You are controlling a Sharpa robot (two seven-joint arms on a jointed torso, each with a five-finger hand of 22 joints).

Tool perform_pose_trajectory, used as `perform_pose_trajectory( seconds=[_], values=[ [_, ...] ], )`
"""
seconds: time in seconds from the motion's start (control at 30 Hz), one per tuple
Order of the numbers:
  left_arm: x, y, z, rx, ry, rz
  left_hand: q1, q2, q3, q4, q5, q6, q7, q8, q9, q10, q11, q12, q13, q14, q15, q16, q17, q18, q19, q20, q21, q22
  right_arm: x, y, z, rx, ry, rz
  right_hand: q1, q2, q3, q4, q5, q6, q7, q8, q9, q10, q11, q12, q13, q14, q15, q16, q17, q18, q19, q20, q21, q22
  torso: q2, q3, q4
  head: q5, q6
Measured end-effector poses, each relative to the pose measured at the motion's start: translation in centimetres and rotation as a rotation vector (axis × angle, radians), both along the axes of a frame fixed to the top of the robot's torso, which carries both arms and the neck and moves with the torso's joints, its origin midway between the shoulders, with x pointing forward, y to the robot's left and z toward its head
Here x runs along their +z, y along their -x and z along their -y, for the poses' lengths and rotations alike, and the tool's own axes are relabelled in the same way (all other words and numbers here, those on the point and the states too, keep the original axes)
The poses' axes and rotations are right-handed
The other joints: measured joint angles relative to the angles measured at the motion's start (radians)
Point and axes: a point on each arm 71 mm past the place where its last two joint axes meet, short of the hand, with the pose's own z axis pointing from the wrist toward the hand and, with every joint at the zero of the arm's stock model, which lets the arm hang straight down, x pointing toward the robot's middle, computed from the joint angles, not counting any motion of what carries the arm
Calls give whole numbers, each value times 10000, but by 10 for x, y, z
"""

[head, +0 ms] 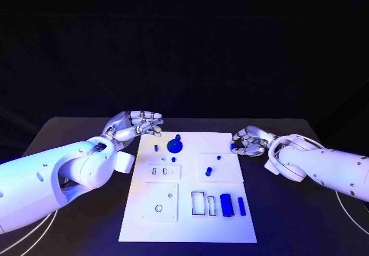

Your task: Assemble the parts on the task board

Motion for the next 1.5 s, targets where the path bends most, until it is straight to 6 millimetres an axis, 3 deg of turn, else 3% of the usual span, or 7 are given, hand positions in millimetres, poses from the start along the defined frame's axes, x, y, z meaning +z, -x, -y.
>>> perform_pose_trajectory(
  seconds=[0.1, 0.3, 0.43, 0.9, 1.13, 1.4, 1.5],
  values=[
    [0, 0, 0, 0, -2, -4, 0, 0, 0, 0, 0, 0, 0, -5, 1, -3, 3, 0, 1, 0, 0, -9, 1, 0, -6, 7, 0, 0, 0, 0, 0, -13, 6, 4, -20, 152, 69, 13, -1, 211, -101, 174, 60, 92, -91, 29, 57, -2, -106, 0, 0, 0, 54, -54, 47, 0, -3, 2, 0, 0, 0],
    [0, 0, 0, 3, -8, -9, 0, 0, 0, 0, 0, 0, 0, -51, 11, -37, 37, 0, 11, 0, 0, -40, 10, 0, -39, 39, 0, 14, 0, 0, 0, -64, 15, 58, -59, 218, 109, -30, -40, 466, -226, 572, 134, 234, -233, 103, 151, 28, -247, 0, -1, 0, 142, -143, 118, -1, -4, 2, -1, -4, -14],
    [0, 0, 0, 3, -12, -11, 44, 44, 0, 0, 0, 1, 0, -51, 10, -37, 36, 0, 11, 0, 0, -40, 10, 0, -38, 39, 39, 14, 1, 0, -2, -163, -10, 182, -30, 376, 251, -60, -79, 470, -230, 583, 129, 270, -269, 103, 151, -6, -281, 0, -1, 0, 178, -179, 123, -1, -4, 2, -2, 1, -15],
    [-1, 0, -1, -5, -22, -25, 44, 44, 0, 0, 0, -5, 6, -51, 10, -36, 37, 0, 11, 0, 0, -40, 23, 0, -71, 72, 51, 38, 19, 10, -25, -356, -467, 765, -97, 518, 359, -31, -69, 383, -317, 582, 112, 270, -268, 103, 149, 30, -316, 0, -3, 0, 139, -217, 122, -2, -33, -7, -13, 27, -42],
    [-2, -2, -1, 9, -47, -57, 44, 44, 0, 0, 0, -36, 37, -51, 19, -36, 36, 0, 20, 0, 0, -40, 33, 1, -108, 35, 76, 46, 36, 19, -60, 242, -857, 848, -111, 531, 486, -45, -69, 175, -264, 582, 112, 269, -269, 41, 92, 30, -316, 0, -4, 0, 139, -217, 122, 1, -65, -5, -26, 75, -55],
    [-6, -4, -2, 56, -103, -123, 44, 44, 0, 0, 0, -36, 37, -50, 18, -36, 36, 0, 19, 0, 0, -40, 32, 1, -108, 35, 76, 46, 39, 36, -126, 1248, -1008, 537, -156, 573, 634, -84, -70, 125, -252, 582, 112, 231, -230, 42, 76, 30, -315, -1, -4, 0, 139, -216, 122, 5, -104, 8, -14, 242, -128],
    [-7, -5, -2, 57, -111, -138, 44, 43, 0, 0, 0, -36, 37, -50, 18, -36, 36, 0, 19, 0, 0, -40, 32, 0, -108, 35, 76, 45, 39, 40, -142, 1407, -916, 452, -165, 582, 635, -85, -71, 114, -245, 582, 112, 231, -231, 42, 76, 29, -315, -1, -5, 1, 139, -217, 122, 5, -115, 6, -5, 291, -146]
  ],
)
